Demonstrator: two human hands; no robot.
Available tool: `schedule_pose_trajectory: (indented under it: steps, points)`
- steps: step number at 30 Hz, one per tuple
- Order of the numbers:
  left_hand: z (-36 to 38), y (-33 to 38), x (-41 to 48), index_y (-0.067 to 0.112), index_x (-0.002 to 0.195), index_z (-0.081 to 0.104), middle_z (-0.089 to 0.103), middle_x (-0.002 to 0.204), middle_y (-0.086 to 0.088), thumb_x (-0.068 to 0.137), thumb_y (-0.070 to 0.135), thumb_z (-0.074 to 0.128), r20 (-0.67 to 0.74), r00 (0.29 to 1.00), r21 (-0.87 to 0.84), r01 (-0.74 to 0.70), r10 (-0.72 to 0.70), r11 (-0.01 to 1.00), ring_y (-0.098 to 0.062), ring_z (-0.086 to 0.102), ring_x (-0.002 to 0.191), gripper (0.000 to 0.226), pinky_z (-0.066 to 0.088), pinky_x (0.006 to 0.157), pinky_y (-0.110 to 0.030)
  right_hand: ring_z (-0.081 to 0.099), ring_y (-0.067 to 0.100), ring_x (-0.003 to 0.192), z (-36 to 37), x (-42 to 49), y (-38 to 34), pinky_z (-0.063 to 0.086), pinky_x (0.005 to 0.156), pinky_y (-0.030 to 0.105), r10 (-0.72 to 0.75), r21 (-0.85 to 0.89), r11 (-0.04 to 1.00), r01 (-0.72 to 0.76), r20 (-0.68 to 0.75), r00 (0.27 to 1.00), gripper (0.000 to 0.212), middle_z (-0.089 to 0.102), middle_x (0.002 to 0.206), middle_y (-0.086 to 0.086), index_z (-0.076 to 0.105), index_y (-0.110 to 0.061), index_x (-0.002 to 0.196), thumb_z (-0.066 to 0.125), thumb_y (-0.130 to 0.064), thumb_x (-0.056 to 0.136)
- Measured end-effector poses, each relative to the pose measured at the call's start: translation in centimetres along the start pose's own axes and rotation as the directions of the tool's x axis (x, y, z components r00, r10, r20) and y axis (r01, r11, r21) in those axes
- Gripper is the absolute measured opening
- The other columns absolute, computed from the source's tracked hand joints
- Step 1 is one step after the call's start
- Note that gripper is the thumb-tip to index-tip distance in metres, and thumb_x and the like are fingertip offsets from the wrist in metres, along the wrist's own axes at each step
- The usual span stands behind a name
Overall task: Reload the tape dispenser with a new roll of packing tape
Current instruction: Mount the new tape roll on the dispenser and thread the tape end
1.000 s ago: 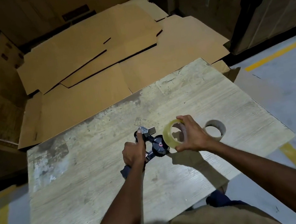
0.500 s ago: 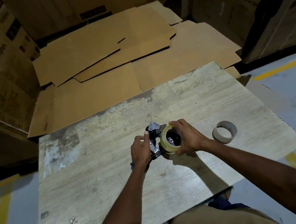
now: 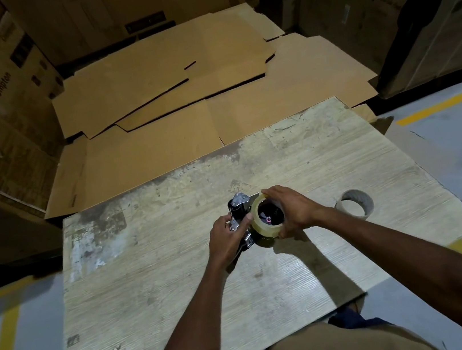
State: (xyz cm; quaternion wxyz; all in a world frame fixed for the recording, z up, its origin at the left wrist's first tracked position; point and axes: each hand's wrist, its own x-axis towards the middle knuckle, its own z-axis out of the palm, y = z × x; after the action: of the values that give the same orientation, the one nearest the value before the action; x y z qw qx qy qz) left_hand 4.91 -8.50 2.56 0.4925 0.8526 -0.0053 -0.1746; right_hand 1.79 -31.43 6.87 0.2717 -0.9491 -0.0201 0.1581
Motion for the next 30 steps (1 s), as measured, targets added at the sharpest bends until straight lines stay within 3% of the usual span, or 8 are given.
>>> schedule_pose_trajectory:
  steps: [5, 8, 11, 13, 15, 18, 22, 30]
  points:
    - [0.3, 0.4, 0.0, 0.025, 0.114, 0.060, 0.060, 0.117, 0.005, 0.053, 0.100, 0.060, 0.003, 1.000, 0.113, 0.023, -0.023, 0.993, -0.015, 0.060, 0.105, 0.097, 0.053, 0.087, -0.037, 0.033, 0.028, 0.151, -0.1, -0.3, 0.7, 0.033, 0.121, 0.034, -0.045, 0.027, 0.999, 0.045, 0.006, 0.999, 0.131, 0.033, 0.166, 0.008, 0.024, -0.013, 0.163, 0.100, -0.031, 0.058]
    - [0.4, 0.8, -0.2, 0.025, 0.119, 0.060, 0.059, 0.120, 0.006, 0.053, 0.099, 0.062, -0.005, 0.999, 0.126, 0.045, -0.044, 0.991, -0.015, 0.059, 0.108, 0.100, 0.053, 0.090, -0.038, 0.038, 0.024, 0.149, -0.2, -1.1, 1.2, 0.036, 0.121, 0.038, 0.019, 0.210, 0.978, -0.003, -0.077, 0.997, 0.118, 0.038, 0.165, 0.008, 0.033, -0.014, 0.161, 0.097, -0.041, 0.066]
    - [0.3, 0.9, -0.3, 0.026, 0.117, 0.061, 0.059, 0.119, 0.005, 0.054, 0.097, 0.064, 0.005, 0.999, 0.105, 0.043, -0.043, 0.994, -0.014, 0.060, 0.107, 0.095, 0.053, 0.089, -0.035, 0.063, 0.022, 0.124, 0.4, -1.3, 2.0, 0.052, 0.099, 0.030, 0.241, 0.397, 0.909, -0.124, -0.260, 0.935, 0.066, 0.066, 0.139, 0.007, 0.063, -0.013, 0.140, 0.084, -0.042, 0.085]
    - [0.2, 0.9, -0.5, 0.026, 0.117, 0.061, 0.059, 0.119, 0.005, 0.055, 0.095, 0.066, 0.011, 0.999, 0.094, 0.044, -0.045, 0.995, -0.014, 0.060, 0.107, 0.093, 0.053, 0.088, -0.035, 0.073, 0.019, 0.100, 0.8, -1.2, 2.5, 0.049, 0.076, 0.008, 0.367, 0.451, 0.871, -0.195, -0.334, 0.868, 0.027, 0.080, 0.106, 0.003, 0.080, -0.012, 0.110, 0.081, -0.029, 0.090]
    - [0.1, 1.0, -0.5, 0.025, 0.116, 0.060, 0.059, 0.118, 0.005, 0.055, 0.095, 0.066, 0.017, 0.999, 0.089, 0.049, -0.051, 0.995, -0.013, 0.060, 0.106, 0.092, 0.051, 0.086, -0.033, 0.076, 0.014, 0.088, 0.9, -1.2, 2.7, 0.046, 0.064, 0.003, 0.421, 0.491, 0.840, -0.230, -0.324, 0.847, 0.012, 0.080, 0.085, -0.003, 0.084, -0.014, 0.092, 0.083, -0.025, 0.088]
    - [0.1, 1.3, -0.6, 0.024, 0.110, 0.061, 0.059, 0.117, 0.002, 0.059, 0.089, 0.071, 0.022, 0.997, 0.046, 0.069, -0.070, 0.997, -0.011, 0.059, 0.102, 0.083, 0.048, 0.078, -0.027, 0.074, 0.008, 0.079, 0.6, -0.9, 2.6, 0.047, 0.062, 0.010, 0.486, 0.570, 0.777, -0.267, -0.273, 0.830, 0.012, 0.078, 0.078, -0.005, 0.085, -0.015, 0.087, 0.087, -0.026, 0.084]
    - [0.1, 1.7, -0.7, 0.024, 0.098, 0.058, 0.058, 0.114, -0.001, 0.075, 0.060, 0.082, 0.050, 0.995, -0.021, 0.091, -0.090, 0.996, -0.001, 0.056, 0.092, 0.049, 0.039, 0.066, -0.015, 0.075, 0.012, 0.083, 0.1, 0.1, 2.6, 0.061, 0.079, 0.029, 0.518, 0.591, 0.746, -0.306, -0.226, 0.825, 0.013, 0.081, 0.084, 0.000, 0.085, -0.014, 0.084, 0.090, -0.026, 0.081]
    - [0.0, 2.9, -1.0, 0.022, 0.084, 0.053, 0.051, 0.090, 0.006, 0.084, 0.033, 0.085, 0.121, 0.986, -0.113, 0.127, -0.113, 0.985, 0.006, 0.055, 0.068, 0.034, 0.040, 0.053, -0.003, 0.077, 0.018, 0.083, -0.8, 1.6, 2.6, 0.064, 0.083, 0.038, 0.550, 0.550, 0.745, -0.378, -0.186, 0.814, 0.017, 0.081, 0.081, 0.006, 0.084, -0.006, 0.079, 0.091, -0.021, 0.079]
